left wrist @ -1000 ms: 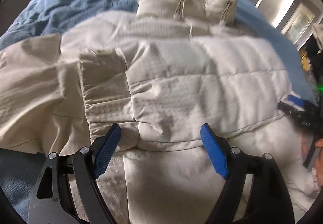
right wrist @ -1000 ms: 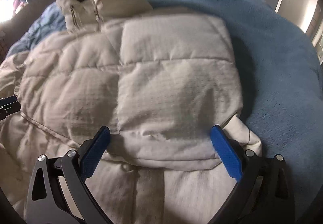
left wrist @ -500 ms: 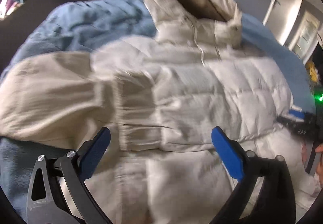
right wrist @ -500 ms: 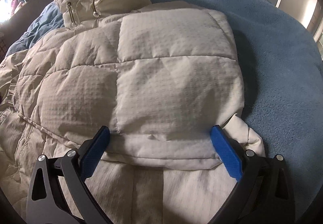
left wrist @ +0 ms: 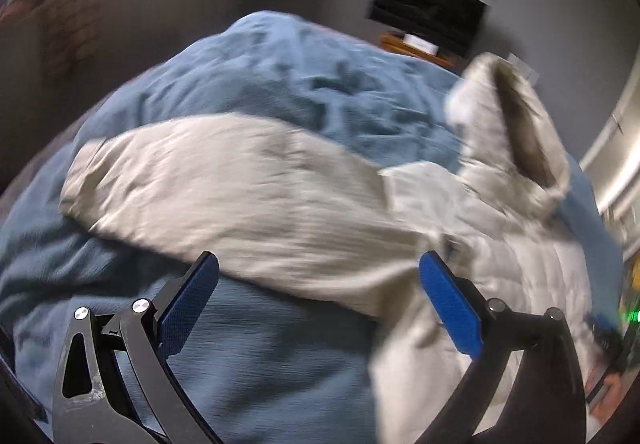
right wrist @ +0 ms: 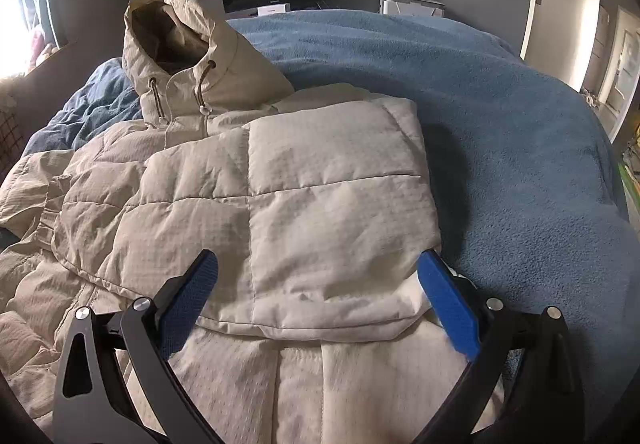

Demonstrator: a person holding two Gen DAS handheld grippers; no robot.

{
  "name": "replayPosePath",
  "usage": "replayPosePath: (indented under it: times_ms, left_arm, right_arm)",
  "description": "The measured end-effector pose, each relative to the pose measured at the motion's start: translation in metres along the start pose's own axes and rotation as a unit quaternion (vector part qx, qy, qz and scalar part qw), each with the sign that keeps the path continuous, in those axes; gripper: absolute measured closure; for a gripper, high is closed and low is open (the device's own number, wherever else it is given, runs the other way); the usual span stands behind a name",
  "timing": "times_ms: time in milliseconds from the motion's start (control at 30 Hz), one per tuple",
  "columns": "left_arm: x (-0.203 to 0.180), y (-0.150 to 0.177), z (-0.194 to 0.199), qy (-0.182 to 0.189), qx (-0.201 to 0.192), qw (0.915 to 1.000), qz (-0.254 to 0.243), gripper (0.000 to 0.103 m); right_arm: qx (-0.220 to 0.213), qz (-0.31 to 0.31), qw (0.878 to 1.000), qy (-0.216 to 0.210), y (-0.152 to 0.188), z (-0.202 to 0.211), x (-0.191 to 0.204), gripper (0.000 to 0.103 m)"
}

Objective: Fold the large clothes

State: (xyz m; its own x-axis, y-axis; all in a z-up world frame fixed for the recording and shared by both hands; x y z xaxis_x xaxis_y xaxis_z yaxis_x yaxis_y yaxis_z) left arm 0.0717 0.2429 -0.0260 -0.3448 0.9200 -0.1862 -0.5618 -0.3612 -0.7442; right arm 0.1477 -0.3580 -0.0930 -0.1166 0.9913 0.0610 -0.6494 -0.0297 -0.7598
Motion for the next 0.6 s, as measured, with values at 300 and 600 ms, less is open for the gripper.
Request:
replayPosePath:
  times_ms: [300, 600]
  left_arm:
    - [0.087, 0.027, -0.049, -0.013, 0.051, 0.9869, 0.153, 0.007]
    - [0.135, 0.013, -0.078, -0.017, -0.01, 0.9664, 0.256, 0.008]
  right_arm:
    - [0.0, -0.006, 1.0, 0.001, 0.001, -0.003, 0.0, 0.007]
    - [0.013, -0.026, 1.0, -0.009, 0.003, -0.014, 0.0, 0.007]
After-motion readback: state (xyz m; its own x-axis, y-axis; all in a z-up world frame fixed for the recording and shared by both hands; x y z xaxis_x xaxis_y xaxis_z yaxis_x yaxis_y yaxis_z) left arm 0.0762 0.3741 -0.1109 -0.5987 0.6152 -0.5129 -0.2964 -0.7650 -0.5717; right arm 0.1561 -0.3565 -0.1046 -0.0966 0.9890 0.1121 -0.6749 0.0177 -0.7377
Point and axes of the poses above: each gripper's, at about its wrist camera, not at the fingertips, and z roughly against the way its jaws point, x to its left, y to its underside, the point moved 9 cm from there along -z, roughly the way its jaws point, and after that the axes turned 9 degrees about -x, right-handed, at the moved point
